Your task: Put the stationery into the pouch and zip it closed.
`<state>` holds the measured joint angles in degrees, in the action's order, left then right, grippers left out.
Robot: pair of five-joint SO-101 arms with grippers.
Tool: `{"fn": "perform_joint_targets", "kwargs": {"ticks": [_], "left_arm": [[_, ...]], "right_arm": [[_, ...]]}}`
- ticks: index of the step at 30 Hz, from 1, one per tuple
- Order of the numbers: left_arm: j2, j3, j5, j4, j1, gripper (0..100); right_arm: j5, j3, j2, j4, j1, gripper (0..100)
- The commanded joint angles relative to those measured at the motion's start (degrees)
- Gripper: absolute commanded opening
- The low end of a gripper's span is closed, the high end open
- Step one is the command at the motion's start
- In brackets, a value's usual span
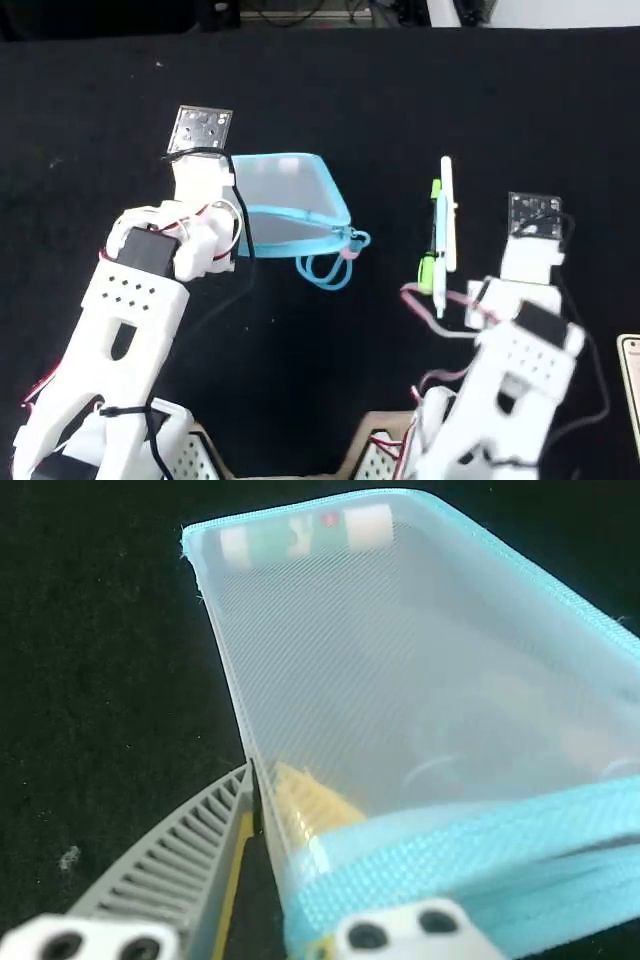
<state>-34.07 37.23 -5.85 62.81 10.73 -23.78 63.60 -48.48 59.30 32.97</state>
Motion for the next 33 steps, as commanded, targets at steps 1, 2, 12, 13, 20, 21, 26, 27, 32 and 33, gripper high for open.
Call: {"fn": "perform_joint_targets", "kwargs": {"ticks": [1,2,12,13,20,21,26,27,32,33], "left_arm": [[0.4,1.1,-0.6,-0.1,0.7,3],[0.4,1.1,-0.6,0.0,0.7,3],[0.4,1.1,-0.6,0.0,0.7,3],[0.4,1.1,-0.6,0.0,0.7,3],[0.4,1.1,-0.6,0.0,0.7,3],[0.4,1.1,-0.6,0.0,0.7,3],[0.4,1.1,-0.6,-0.1,0.7,3],[0.4,1.1,-0.6,-0.1,0.7,3],[0.4,1.1,-0.6,0.0,0.7,3],[0.4,1.1,-0.6,0.0,0.7,3]], "right_arm": [[-3.2,-8.1,12.2,-1.5,4.9,1.5],[-3.7,-9.7,15.4,-1.5,6.2,1.5],[-8.7,-21.2,39.3,-1.5,12.3,1.6],[-8.7,-21.9,40.6,-1.5,12.4,1.6],[-8.7,-24.5,45.3,-1.4,12.3,1.6],[-8.7,-24.7,45.3,-0.9,12.3,1.6],[-8.7,-28.8,45.3,5.7,11.9,11.5],[-8.7,-29.9,45.3,6.7,11.9,14.4],[-8.7,-35.1,45.7,9.1,12.2,18.6],[-8.7,-35.6,45.8,9.1,12.2,18.6]]}}
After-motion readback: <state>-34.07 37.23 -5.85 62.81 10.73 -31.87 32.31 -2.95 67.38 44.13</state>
